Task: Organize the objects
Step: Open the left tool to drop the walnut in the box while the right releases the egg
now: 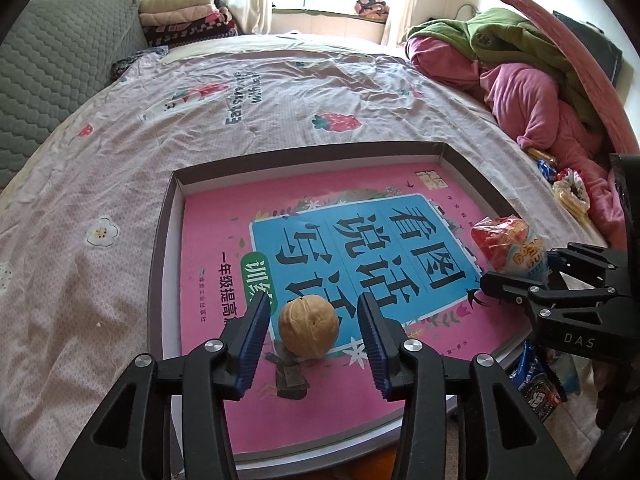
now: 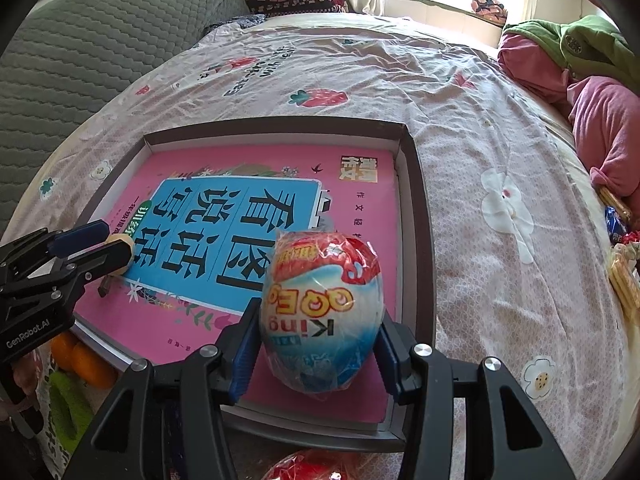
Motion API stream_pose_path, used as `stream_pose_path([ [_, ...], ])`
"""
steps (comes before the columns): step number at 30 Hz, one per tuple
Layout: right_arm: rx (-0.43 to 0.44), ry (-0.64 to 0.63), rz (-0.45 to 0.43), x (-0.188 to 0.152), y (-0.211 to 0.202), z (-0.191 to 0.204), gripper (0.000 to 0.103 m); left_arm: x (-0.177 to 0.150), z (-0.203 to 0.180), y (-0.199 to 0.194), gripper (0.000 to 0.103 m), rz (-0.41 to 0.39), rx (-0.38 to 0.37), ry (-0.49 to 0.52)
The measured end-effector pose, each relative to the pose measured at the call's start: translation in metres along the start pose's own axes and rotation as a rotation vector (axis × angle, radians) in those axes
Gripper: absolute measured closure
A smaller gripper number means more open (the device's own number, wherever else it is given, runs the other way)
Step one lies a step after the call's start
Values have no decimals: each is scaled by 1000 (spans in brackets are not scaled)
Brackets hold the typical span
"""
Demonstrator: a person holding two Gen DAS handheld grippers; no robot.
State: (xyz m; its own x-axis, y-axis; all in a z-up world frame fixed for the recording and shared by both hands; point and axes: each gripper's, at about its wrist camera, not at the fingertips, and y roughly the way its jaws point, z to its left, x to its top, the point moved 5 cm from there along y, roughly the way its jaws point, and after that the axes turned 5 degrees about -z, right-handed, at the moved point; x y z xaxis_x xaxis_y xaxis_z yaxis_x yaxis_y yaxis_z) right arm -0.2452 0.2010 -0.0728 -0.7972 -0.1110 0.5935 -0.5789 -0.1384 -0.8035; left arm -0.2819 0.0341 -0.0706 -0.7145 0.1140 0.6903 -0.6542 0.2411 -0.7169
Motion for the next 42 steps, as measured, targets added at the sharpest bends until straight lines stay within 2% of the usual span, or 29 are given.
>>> stream_pose_path([
  [6,-9,4,-1,1,-1,0,52,2,0,-7,51,-8,-3,-12],
  [10,-4,8,-5,2,-2,-1,52,5,-3,-17,43,-28,-4,-20],
  [18,-3,2,-52,9,-13,-1,49,7,-12,-40,39,-66,-2,-20],
  [25,15,3,-100,14,-28,0,48,6,-9,-59,38,-88,13,-53],
  [30,29,5,-144,17,-44,1,43,5,-8,-74,37,-107,20,-56],
  [42,62,15,-237,22,-77,3,39,-5,-4,-118,36,-194,59,-49],
])
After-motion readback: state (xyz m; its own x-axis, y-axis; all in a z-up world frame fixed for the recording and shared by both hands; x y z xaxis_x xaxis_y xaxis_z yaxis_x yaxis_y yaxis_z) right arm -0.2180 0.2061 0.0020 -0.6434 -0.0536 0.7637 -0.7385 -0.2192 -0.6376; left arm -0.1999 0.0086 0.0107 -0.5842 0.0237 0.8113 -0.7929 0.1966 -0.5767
